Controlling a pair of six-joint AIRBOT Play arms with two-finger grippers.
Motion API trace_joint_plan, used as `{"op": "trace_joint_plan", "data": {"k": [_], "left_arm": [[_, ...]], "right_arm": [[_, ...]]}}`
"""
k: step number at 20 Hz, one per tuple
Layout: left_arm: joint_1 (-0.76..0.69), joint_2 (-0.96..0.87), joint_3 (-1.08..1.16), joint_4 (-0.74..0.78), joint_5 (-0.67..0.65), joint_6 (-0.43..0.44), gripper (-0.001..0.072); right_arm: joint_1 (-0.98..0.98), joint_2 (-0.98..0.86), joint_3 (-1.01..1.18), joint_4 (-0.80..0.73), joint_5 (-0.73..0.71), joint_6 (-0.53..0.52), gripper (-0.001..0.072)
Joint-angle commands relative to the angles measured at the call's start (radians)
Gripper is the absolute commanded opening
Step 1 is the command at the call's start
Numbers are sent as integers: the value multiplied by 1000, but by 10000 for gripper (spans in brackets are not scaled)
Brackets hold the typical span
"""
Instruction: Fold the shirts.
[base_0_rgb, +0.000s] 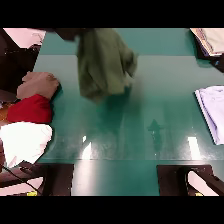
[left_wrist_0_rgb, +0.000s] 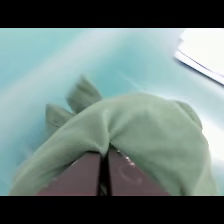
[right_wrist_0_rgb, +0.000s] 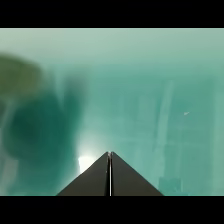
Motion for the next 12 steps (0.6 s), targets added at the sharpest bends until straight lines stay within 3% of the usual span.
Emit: {"op": "trace_joint_plan", "data": {"k": [1, 3, 4, 5, 6, 7, 12], "left_arm": [[-92, -26, -133, -16, 15, 16, 25], [-67, -93, -188, 27, 19, -23, 30], [-49, -124, -206, 55, 11, -60, 287], [-24, -156, -219, 83, -2, -114, 697], [4, -181, -222, 109, -27, -159, 696], [42, -198, -222, 119, -63, -172, 665], [155, -182, -275, 106, -201, -214, 665]], "right_arm": [[-38, 2, 58, 1, 48, -1, 18], [-38, 2, 55, 1, 71, -1, 18], [-36, 1, 55, 0, 83, -1, 18], [-35, 0, 55, 0, 90, -1, 19], [-35, 1, 55, 0, 93, -1, 18], [-36, 1, 55, 0, 94, -1, 18], [-36, 0, 55, 0, 93, -1, 19]]}}
